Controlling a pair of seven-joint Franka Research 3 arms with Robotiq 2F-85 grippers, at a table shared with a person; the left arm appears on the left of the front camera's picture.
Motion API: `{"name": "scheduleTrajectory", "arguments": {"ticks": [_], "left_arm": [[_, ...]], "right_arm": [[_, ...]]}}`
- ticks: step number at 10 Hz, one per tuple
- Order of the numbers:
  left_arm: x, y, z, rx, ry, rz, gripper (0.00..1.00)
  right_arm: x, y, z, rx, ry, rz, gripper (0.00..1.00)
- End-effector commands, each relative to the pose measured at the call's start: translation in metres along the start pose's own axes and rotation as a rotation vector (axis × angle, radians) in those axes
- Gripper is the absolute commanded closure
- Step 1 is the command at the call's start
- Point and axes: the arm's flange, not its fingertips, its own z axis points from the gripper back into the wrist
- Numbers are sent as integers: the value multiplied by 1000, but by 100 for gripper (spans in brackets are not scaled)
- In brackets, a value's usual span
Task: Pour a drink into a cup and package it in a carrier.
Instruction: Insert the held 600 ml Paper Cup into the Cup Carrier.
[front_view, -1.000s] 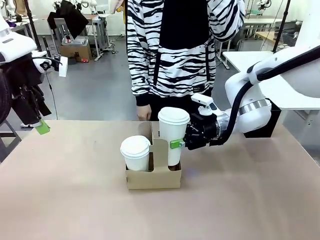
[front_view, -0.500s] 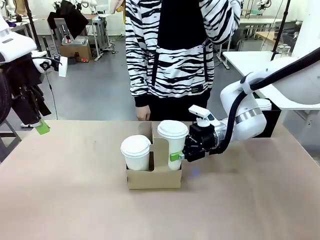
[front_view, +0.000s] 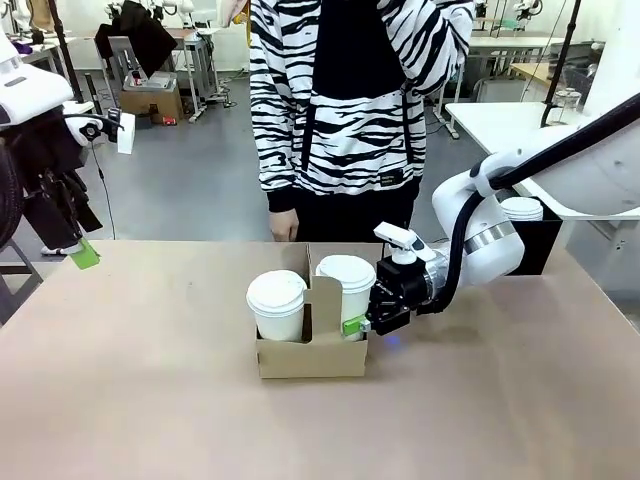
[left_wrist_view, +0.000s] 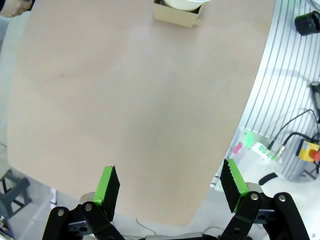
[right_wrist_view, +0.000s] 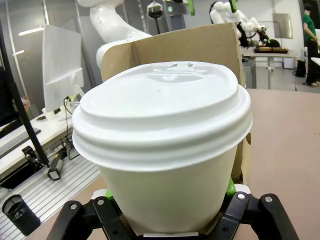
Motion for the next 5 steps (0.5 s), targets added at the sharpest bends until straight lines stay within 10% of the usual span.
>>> {"name": "scheduleTrajectory", "arguments": {"ticks": [1,5], "left_arm": [[1,0,2,1,-2,15,0],[1,0,2,1,-2,15,0]], "right_arm": [[4,-3,1,20,21,53,0],[19,17,30,-65,110,89,0]]}}
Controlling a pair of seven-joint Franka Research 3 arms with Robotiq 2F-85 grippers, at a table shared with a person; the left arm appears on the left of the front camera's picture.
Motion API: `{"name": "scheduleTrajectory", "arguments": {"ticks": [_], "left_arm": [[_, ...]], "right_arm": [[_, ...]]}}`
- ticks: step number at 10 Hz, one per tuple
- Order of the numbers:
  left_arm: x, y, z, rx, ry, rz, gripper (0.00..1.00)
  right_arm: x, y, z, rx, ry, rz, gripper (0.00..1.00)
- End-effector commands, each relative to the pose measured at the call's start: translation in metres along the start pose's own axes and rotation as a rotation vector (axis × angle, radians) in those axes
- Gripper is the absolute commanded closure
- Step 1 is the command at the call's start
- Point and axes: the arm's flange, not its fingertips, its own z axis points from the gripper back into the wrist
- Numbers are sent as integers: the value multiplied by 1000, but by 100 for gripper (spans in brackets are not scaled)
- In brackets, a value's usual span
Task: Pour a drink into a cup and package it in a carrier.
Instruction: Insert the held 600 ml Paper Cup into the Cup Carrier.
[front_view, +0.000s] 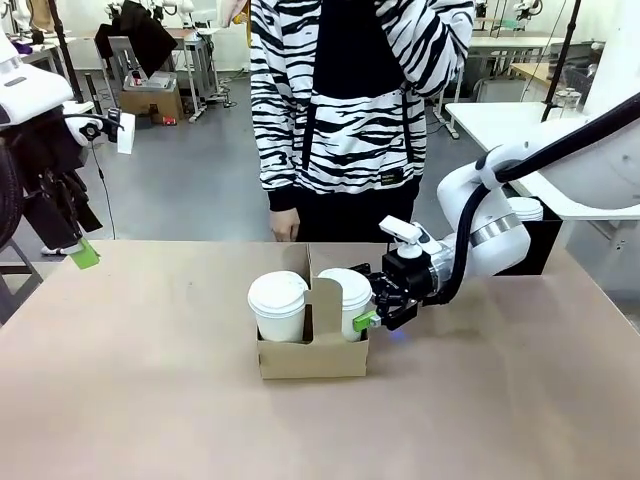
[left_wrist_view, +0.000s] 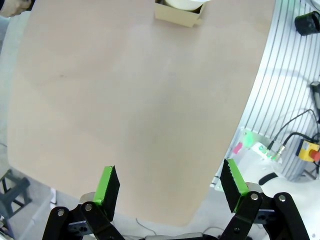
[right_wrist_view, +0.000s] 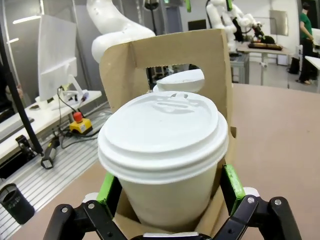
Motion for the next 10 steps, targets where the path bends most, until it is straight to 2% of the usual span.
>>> {"name": "scheduleTrajectory", "arguments": {"ticks": [1,3,5,7,10], "left_arm": [[1,0,2,1,-2,15,0],[1,0,2,1,-2,15,0],[1,0,2,1,-2,15,0],[1,0,2,1,-2,15,0],[1,0,2,1,-2,15,0]], "right_arm": [[15,22,19,-44,80,54,0],[37,34,40,-100,146,44,0],[72,54,72,-254,224,-2,0],[115,87,111,-512,342,-151,0],[150,143,154,-738,468,-403,0]]}}
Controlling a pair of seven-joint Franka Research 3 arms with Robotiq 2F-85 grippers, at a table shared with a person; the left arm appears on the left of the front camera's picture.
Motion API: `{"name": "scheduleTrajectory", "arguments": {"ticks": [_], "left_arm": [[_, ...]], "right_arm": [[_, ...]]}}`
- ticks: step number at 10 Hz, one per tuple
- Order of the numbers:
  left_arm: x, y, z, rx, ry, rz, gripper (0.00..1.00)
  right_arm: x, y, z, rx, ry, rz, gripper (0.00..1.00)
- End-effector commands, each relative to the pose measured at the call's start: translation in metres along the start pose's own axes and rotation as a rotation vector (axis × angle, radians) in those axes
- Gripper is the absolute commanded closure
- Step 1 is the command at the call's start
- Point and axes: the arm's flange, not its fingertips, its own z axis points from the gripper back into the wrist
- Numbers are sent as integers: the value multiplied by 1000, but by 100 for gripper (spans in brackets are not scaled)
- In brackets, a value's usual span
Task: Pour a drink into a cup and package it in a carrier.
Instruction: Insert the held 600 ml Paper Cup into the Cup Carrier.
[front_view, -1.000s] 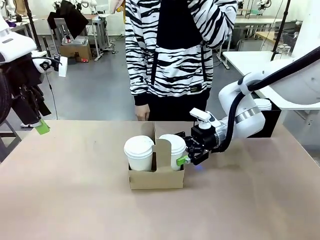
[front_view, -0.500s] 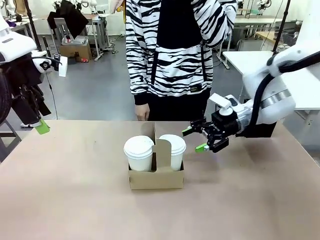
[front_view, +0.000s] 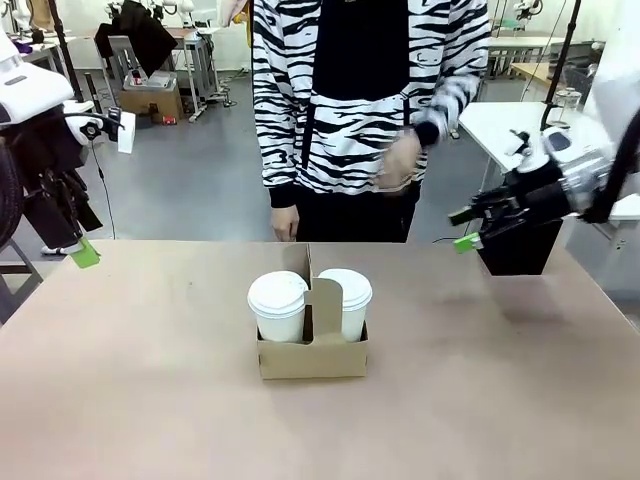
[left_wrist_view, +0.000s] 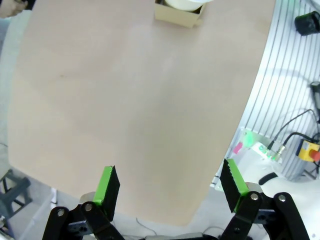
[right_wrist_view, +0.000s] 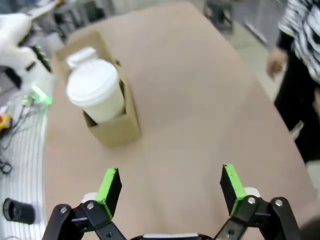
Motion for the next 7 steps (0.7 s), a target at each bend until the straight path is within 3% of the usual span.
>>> {"name": "scheduleTrajectory", "arguments": {"ticks": [1,4,6,7], "left_arm": [[0,0,1,-1,-3,16,0],[0,0,1,-1,-3,16,0],[0,0,1,-1,-3,16,0],[0,0,1,-1,-3,16,0]], "right_arm": [[-7,23,25,-55,109,-158,0],[-48,36,71,-217,139,-272,0],[-73,45,91,-270,106,-294,0],[-78,42,85,-233,46,-293,0]]}}
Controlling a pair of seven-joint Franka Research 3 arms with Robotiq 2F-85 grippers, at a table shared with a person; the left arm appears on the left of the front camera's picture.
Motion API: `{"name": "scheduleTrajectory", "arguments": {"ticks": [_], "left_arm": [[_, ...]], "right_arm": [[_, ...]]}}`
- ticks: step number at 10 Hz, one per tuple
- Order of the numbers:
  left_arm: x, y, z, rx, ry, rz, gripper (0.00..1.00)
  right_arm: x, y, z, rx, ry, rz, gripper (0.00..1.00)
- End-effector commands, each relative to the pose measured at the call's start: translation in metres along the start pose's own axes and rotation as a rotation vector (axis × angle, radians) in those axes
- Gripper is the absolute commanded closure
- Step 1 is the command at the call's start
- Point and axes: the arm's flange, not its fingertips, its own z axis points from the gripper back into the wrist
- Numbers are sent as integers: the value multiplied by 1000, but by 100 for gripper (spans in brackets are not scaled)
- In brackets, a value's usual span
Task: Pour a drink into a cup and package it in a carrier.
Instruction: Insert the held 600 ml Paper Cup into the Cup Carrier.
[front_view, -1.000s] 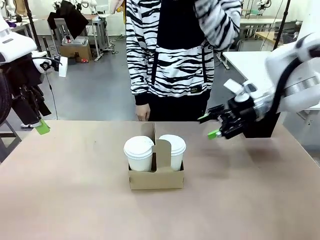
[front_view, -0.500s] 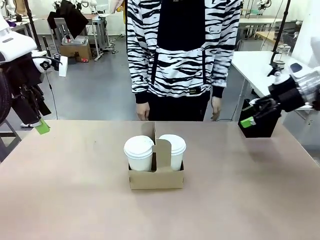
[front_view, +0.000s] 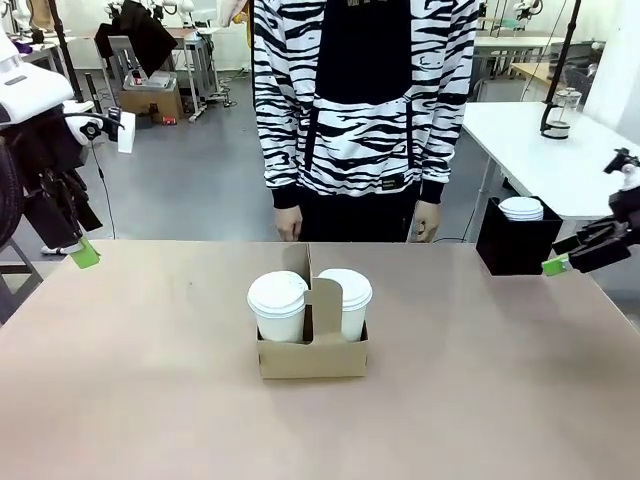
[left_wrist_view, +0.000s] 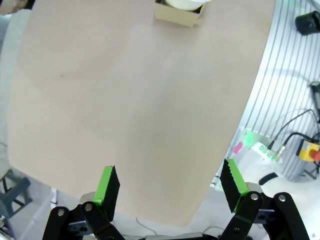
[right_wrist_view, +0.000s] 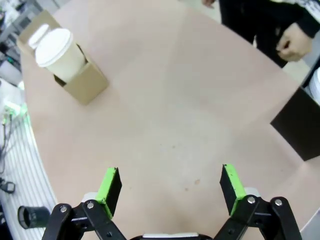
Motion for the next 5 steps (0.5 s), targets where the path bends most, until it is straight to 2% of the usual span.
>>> {"name": "scheduleTrajectory", "arguments": {"ticks": [1,5], "left_arm": [[0,0,1,-1,-4,15,0],[0,0,1,-1,-4,15,0]], "right_arm": [[9,0,-5,5,18,21,0],[9,0,-5,5,18,21,0]]}}
